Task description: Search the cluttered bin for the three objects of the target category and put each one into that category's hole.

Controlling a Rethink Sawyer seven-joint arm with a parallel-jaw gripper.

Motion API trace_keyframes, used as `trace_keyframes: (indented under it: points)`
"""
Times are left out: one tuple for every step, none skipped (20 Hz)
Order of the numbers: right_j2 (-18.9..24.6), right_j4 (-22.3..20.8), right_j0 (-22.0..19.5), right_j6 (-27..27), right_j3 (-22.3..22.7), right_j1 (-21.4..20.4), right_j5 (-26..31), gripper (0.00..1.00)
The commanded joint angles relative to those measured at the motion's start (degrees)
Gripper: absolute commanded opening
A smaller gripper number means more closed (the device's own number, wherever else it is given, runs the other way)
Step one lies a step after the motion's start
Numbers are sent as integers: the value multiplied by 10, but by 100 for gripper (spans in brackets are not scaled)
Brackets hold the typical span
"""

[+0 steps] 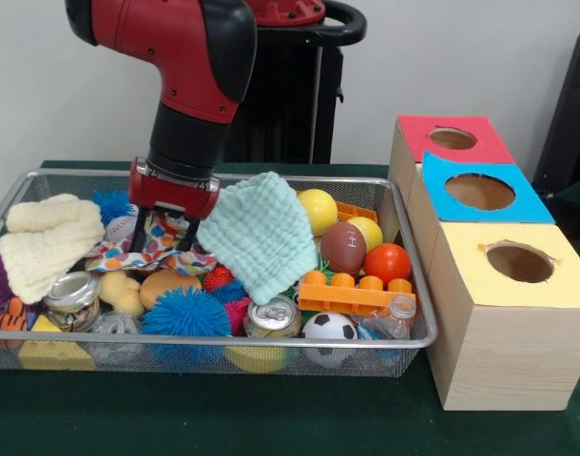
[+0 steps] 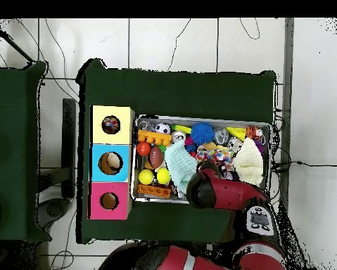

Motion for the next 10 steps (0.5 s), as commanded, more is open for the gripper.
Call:
trace_keyframes:
  points:
    - [30,10,-16,92,0,23,2,100]
    - [30,10,-17,91,0,24,5,100]
    - [30,10,-16,89,-1,25,9,100]
    - [30,10,-17,88,-2,25,13,100]
    - [30,10,-17,87,-2,25,16,100]
    - [30,11,-16,86,-4,25,21,100]
    - [30,12,-16,86,-4,26,23,100]
    - [30,14,-15,86,-5,26,26,100]
    - [29,14,-14,86,-5,26,28,100]
    - [30,15,-15,86,-4,25,31,100]
